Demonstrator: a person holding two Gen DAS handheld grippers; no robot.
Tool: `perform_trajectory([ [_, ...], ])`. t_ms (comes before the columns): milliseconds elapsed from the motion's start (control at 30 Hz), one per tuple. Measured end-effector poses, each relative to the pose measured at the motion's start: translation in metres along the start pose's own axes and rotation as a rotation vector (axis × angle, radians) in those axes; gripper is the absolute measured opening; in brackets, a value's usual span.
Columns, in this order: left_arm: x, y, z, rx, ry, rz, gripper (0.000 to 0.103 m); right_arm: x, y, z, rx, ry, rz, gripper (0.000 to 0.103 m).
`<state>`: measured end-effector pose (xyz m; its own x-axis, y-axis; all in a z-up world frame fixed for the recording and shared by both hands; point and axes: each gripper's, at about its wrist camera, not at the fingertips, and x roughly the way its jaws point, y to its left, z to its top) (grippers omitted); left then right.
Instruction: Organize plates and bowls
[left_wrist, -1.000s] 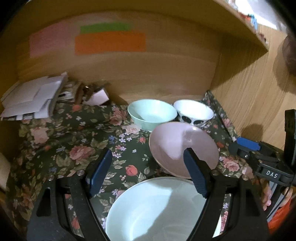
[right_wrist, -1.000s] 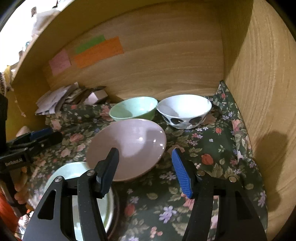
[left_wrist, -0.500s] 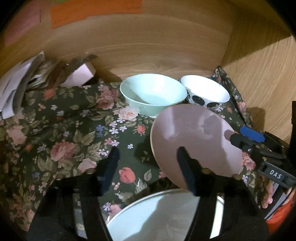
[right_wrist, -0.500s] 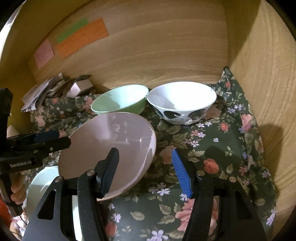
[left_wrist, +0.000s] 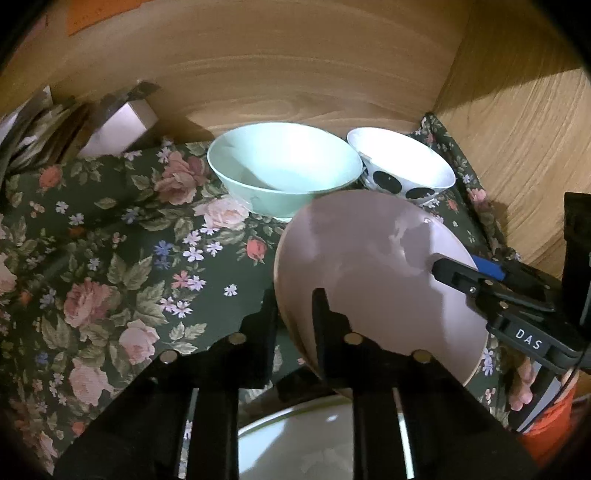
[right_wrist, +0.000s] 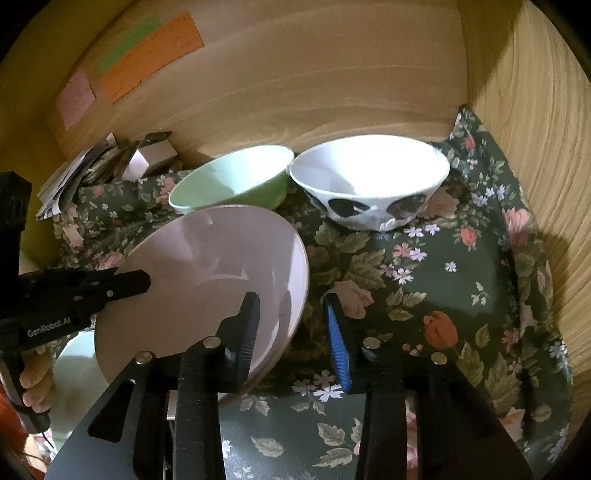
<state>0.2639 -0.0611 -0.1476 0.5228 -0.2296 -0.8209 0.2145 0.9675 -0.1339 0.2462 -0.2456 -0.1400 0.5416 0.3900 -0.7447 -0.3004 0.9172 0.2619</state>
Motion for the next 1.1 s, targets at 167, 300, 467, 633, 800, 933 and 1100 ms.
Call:
perform_trajectory([
  [167, 0.004, -0.001, 0.001, -0.001, -0.003, 0.006, 0.015, 0.003, 0.000, 0.000, 0.009, 0.015, 0.037, 0.023],
  [300, 0.005, -0.003, 0.001, 0.012, -0.011, 0.017, 0.015, 0.004, 0.004, -0.001, 0.003, 0.012, 0.022, 0.020],
  [467, 0.001, -0.007, -0.001, 0.026, -0.024, 0.033, 0.014, 0.002, 0.002, 0.000, 0.024, 0.007, 0.019, 0.019],
  [633, -0.005, -0.009, -0.003, 0.014, -0.034, 0.017, 0.014, -0.011, 0.003, 0.002, 0.023, -0.037, 0.009, 0.019],
  [800, -0.016, -0.008, -0.004, -0.015, -0.054, 0.005, 0.014, -0.025, 0.010, 0.004, 0.011, -0.077, 0.005, 0.019],
  [933, -0.029, -0.009, -0.006, -0.015, -0.090, 0.016, 0.014, -0.034, 0.017, 0.004, 0.004, -0.100, 0.010, 0.019],
  [1100, -0.047, -0.009, -0.012, -0.019, -0.123, 0.018, 0.014, -0.045, 0.029, 0.004, -0.001, -0.128, 0.019, 0.019],
])
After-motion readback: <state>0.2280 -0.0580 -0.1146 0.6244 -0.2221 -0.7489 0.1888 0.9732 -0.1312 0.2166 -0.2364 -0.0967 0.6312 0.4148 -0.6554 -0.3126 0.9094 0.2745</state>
